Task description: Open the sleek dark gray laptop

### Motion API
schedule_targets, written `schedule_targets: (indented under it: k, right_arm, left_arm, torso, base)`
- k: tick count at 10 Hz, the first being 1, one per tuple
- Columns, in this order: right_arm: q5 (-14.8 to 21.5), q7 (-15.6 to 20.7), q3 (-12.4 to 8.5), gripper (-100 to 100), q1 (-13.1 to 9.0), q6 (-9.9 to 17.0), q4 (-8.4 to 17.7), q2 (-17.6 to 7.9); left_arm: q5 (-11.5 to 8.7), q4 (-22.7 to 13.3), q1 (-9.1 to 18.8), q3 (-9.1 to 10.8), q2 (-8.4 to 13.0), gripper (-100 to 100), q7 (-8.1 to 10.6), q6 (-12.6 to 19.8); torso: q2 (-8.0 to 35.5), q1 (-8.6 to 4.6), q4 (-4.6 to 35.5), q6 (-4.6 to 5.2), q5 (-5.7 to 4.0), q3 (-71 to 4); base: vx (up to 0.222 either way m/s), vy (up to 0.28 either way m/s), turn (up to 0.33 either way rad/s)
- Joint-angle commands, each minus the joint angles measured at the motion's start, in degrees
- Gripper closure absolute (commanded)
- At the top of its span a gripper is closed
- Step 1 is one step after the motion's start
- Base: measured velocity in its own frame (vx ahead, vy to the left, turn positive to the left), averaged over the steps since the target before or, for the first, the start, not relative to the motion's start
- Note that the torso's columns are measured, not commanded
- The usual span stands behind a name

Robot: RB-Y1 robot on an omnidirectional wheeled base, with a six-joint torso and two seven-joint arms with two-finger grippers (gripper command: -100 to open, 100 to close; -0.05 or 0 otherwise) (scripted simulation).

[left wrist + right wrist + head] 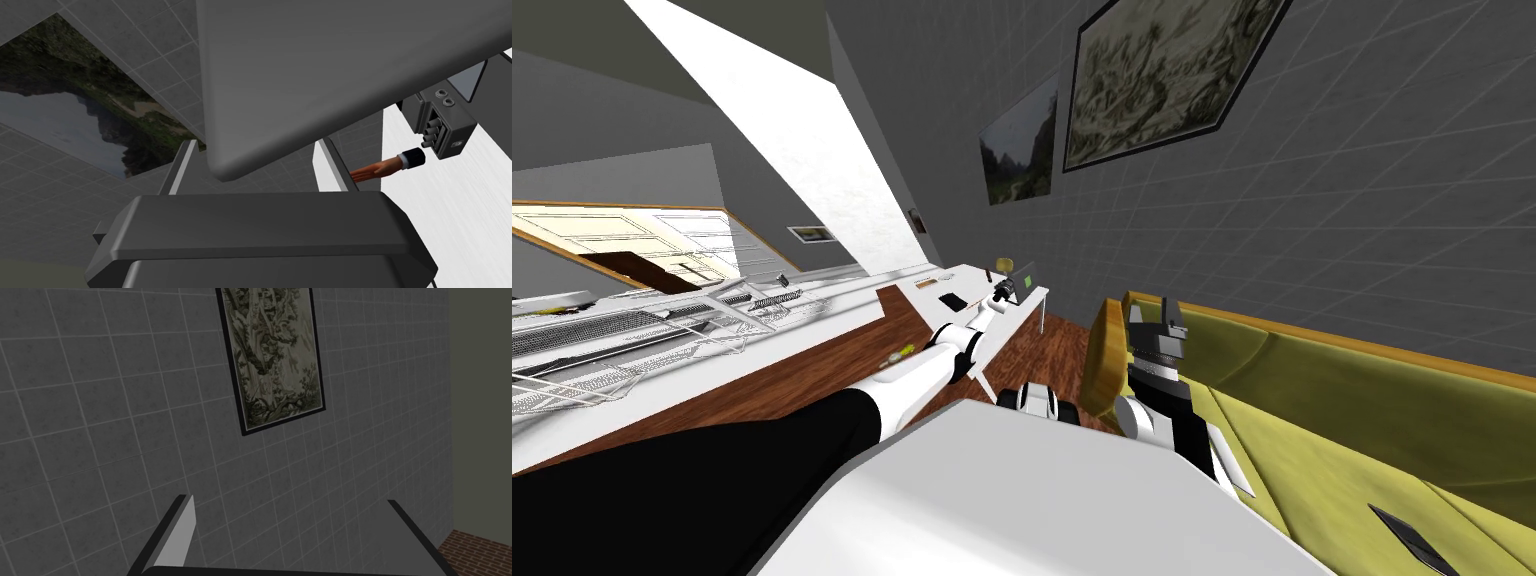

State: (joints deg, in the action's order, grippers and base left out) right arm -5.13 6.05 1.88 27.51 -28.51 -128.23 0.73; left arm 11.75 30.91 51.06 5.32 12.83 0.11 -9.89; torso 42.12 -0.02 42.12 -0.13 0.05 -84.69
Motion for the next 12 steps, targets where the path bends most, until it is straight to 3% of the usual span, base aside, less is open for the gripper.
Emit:
schedule_targets:
  k: [1,2,4,6,7,8,9,10,11,12]
  right_arm:
    - [0.0,0.0,0.0,0,0.0,0.0,0.0,0.0]
    - [0.0,0.0,0.0,0,0.0,0.0,0.0,0.0]
    - [0.0,0.0,0.0,0,0.0,0.0,0.0,0.0]
    - [0.0,0.0,0.0,0,0.0,0.0,0.0,0.0]
    - [0.0,0.0,0.0,0,0.0,0.0,0.0,0.0]
    - [0.0,0.0,0.0,0,0.0,0.0,0.0,0.0]
    - [0.0,0.0,0.0,0,0.0,0.0,0.0,0.0]
    - [0.0,0.0,0.0,0,0.0,0.0,0.0,0.0]
    - [0.0,0.0,0.0,0,0.0,0.0,0.0,0.0]
    - [0.0,0.0,0.0,0,0.0,0.0,0.0,0.0]
  left_arm:
    - [-2.6,0.6,-0.4,-0.50,1.6,100,1.27,1.5]
    - [-2.6,-0.1,-0.4,-0.50,1.6,100,1.27,1.5]
    - [-6.5,-0.3,-0.5,-1.11,4.3,100,3.18,3.9]
    - [-7.2,-0.3,-0.5,-1.11,4.3,100,3.18,3.9]
    - [-9.5,-0.4,-0.6,-1.41,5.7,100,4.14,5.1]
    - [-9.5,-0.4,-0.6,-1.41,5.7,100,4.14,5.1]
    - [-11.7,-0.5,-0.7,-1.71,7.0,100,5.09,6.2]
    - [-11.7,-0.5,-0.7,-1.71,7.0,100,5.09,6.2]
    - [-14.0,-0.6,-0.8,-2.02,8.4,100,6.05,7.4]
    - [-13.0,-1.3,-0.5,-2.11,7.9,100,5.60,6.7]
  torso:
    - [0.1,0.00,0.1,0.18,-0.02,0.1]
    - [0.2,0.01,0.1,0.16,-0.03,0.1]
    - [0.2,-0.02,0.1,0.24,-0.03,0.1]
    - [0.3,-0.03,0.2,0.16,-0.04,0.2]
    - [0.2,-0.14,0.2,0.13,-0.10,0.1]
    - [0.2,0.01,0.2,0.17,-0.07,0.1]
    - [0.3,-0.01,0.3,0.13,-0.06,0.2]
    - [0.3,0.03,0.3,0.11,-0.06,0.2]
    - [0.3,0.01,0.3,0.11,-0.06,0.2]
    - [0.3,0.07,0.3,0.15,-0.05,0.2]
  base:
    - [-0.013,0.044,-0.111]
    - [-0.006,0.015,-0.005]
    - [-0.026,0.059,-0.213]
    - [-0.026,0.025,-0.092]
    - [-0.022,0.045,-0.165]
    - [-0.036,0.033,-0.121]
    - [-0.032,0.039,-0.143]
    - [-0.032,0.029,-0.107]
    - [-0.043,0.055,-0.203]
    - [-0.023,0.020,-0.076]
